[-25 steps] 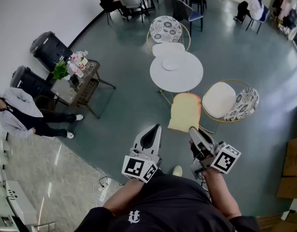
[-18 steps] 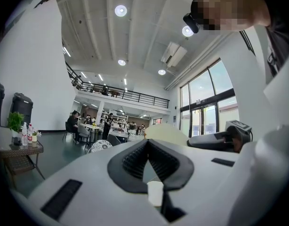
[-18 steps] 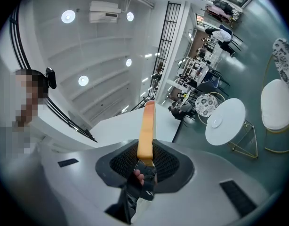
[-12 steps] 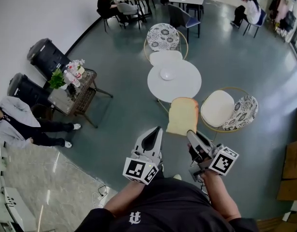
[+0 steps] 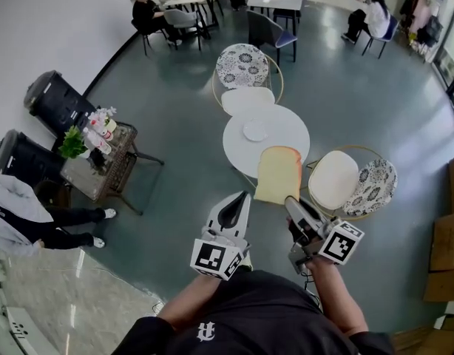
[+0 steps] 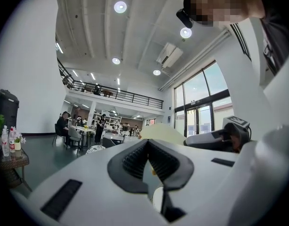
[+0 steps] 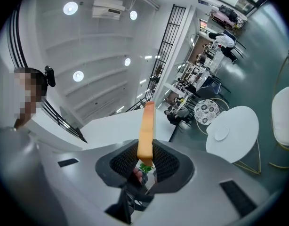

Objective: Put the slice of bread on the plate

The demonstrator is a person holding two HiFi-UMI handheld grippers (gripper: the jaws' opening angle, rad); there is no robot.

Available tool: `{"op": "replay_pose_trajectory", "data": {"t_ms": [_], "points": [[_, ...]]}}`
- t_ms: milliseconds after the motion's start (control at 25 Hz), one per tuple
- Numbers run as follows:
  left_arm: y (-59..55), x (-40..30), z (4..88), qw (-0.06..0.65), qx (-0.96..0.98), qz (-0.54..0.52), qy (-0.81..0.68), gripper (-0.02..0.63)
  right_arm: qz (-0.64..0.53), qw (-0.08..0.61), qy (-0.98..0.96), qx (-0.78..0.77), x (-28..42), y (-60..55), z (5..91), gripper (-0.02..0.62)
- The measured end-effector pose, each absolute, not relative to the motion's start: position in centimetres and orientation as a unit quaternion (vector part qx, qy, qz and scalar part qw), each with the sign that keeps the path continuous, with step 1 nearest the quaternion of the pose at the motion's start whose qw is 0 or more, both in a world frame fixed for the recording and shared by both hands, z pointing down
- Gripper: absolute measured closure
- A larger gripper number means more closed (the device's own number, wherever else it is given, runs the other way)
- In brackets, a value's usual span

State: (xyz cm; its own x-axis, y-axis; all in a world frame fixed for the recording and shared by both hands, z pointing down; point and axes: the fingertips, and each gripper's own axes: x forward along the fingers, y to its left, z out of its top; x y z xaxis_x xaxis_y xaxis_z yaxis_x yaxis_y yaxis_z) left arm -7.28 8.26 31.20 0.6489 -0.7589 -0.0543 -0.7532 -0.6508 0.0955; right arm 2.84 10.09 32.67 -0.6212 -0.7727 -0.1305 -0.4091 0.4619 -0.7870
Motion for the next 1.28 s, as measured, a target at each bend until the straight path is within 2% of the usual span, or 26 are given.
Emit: {"op": "replay_pose_trajectory", "data": {"t_ms": [440,1040,1280], "points": [[-1.7,-10.9,31.4,0.028,0.92,-0.043,-0.389,0.603,-0.375,0.261,0.802,-0.385,-0.8,0.2,33.0,0.511],[-16.2,-8.4,32.0,0.023,0.91,-0.058,-0.409,0.603,-0.393,0.268,0.806,-0.352,1.4,-16.0,35.4,0.511],[-22.6,-7.3,33.5,0.027,0.902,-0.06,-0.426,0.603,-0.435,0.257,0.796,-0.335,2.1,-23.0,40.7,0.511]]}}
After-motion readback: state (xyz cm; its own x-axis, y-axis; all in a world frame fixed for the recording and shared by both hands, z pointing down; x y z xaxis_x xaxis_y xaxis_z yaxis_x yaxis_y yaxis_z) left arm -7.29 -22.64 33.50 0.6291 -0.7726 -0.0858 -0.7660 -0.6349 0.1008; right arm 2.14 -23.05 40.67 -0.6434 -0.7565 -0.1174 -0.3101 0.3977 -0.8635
